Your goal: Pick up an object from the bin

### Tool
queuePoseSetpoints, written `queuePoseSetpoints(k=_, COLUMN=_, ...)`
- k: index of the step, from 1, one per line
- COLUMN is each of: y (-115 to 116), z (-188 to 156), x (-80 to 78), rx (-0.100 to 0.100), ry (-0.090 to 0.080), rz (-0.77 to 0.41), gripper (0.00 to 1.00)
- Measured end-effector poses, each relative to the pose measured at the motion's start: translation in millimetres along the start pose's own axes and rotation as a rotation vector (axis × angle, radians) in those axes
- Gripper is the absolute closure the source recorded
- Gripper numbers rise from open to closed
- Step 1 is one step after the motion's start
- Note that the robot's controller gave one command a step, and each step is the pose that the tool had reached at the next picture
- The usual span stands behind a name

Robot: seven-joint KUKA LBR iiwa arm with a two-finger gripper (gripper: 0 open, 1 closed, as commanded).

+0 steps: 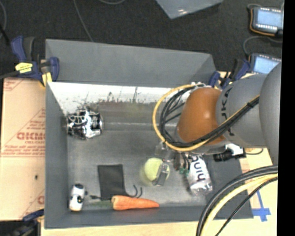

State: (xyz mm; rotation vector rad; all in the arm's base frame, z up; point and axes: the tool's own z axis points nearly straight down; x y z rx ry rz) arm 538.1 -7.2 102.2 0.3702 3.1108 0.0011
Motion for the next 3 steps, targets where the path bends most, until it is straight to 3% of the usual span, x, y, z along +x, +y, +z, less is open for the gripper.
queuePoseSetpoints(k=1, y=9.5, z=15.1, x=6.6, rx=0.002, ry=0.0, rz=-0.089, gripper=1.0)
queuePoseSetpoints(k=2, y=9.5, z=15.1, x=6.5, rx=0.002, ry=0.0, rz=-0.09, gripper=1.0)
queuePoseSetpoints(k=3, y=7.4, z=-100.8, x=-7.3, rx=0.002, ry=-0.003, rz=-0.118, gripper=1.0)
